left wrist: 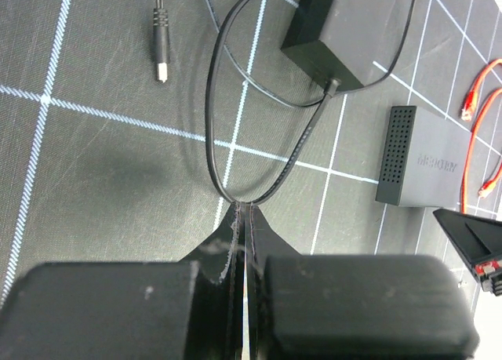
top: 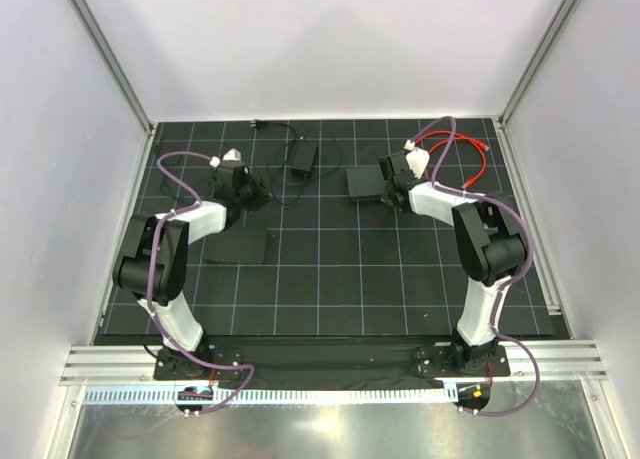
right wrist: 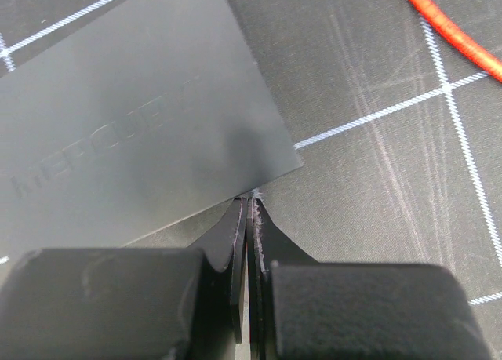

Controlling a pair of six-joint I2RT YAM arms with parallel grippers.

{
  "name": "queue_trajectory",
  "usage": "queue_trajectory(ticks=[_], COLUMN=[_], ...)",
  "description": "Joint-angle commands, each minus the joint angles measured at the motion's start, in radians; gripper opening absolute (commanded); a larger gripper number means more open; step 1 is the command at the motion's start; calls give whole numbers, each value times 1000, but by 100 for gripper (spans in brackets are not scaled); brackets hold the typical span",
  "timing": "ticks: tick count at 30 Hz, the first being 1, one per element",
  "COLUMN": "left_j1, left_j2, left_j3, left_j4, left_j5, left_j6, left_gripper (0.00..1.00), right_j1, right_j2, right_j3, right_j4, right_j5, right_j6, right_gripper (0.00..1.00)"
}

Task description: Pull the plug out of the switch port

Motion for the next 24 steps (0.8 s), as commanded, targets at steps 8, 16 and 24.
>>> queue_trajectory(ticks=[8,16,24], left_j1=[-39,-105,-130], left_j2=[-153,-442,-727], left_j3=[-49,-224,-397], left_j4=[23,-86,-151], left_j5=[-43,-79,-16], left_j6=[53,74,38], left_gripper=[17,64,84], right_j1=[30,30,30], right_j2=[-342,-569,-667], right_j3=[-182,-351,-535], right_j4=[-109,-201,-140], right_j5=[-168,-134,-346], right_j6=[-12,-44,-36], right_gripper=[23,94,99])
